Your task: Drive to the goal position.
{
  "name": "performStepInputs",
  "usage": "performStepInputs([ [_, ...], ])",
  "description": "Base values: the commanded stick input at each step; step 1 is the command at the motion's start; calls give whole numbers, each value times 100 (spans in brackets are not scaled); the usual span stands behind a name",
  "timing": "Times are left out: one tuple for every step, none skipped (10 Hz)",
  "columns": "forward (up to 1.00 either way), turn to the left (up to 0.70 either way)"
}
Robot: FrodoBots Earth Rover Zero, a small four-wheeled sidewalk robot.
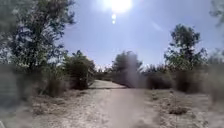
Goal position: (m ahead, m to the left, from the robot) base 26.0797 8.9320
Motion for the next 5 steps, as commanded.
performStepInputs([
  [70,0],
  [70,0],
  [70,0],
  [70,0],
  [70,0],
])
